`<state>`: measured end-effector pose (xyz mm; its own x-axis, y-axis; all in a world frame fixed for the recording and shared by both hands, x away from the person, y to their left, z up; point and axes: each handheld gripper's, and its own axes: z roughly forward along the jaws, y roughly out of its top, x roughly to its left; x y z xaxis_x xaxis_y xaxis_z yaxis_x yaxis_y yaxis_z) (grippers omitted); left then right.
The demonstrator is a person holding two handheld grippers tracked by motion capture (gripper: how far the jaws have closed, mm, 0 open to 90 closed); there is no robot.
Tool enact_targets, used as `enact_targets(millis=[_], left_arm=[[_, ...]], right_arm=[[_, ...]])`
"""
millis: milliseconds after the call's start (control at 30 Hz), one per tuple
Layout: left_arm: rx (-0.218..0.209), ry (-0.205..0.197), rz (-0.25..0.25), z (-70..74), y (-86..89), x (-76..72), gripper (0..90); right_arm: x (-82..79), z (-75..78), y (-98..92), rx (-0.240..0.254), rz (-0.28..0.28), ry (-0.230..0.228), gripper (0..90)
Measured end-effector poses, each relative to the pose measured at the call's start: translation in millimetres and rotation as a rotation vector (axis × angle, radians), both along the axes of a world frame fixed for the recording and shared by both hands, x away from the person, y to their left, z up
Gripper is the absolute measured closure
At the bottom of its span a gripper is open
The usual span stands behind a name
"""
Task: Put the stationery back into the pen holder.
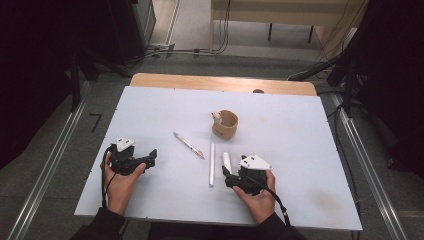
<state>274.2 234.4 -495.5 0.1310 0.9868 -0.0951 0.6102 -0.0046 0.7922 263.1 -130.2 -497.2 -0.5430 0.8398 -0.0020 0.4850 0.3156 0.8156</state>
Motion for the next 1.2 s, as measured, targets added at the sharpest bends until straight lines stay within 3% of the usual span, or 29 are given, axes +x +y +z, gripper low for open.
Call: enact_targets(millis=[200,700,1200], left_arm=[[0.000,0.002,-0.001,0.0,0.1,0.0,9.4],[0.000,0.002,-0.001,-0.2,0.0,0.1,9.4],[0.003,0.003,-0.003,-0.3,-0.3,0.2,9.4]], right_arm=[[-6.5,-8.5,4.7,-0.006,-0.007,0.002,23.4],[-8.9,-12.4,10.4,-0.029,0.004,0.011,24.9],[-4.2,-14.6,14.5,-0.071,0.000,0.061,33.2]])
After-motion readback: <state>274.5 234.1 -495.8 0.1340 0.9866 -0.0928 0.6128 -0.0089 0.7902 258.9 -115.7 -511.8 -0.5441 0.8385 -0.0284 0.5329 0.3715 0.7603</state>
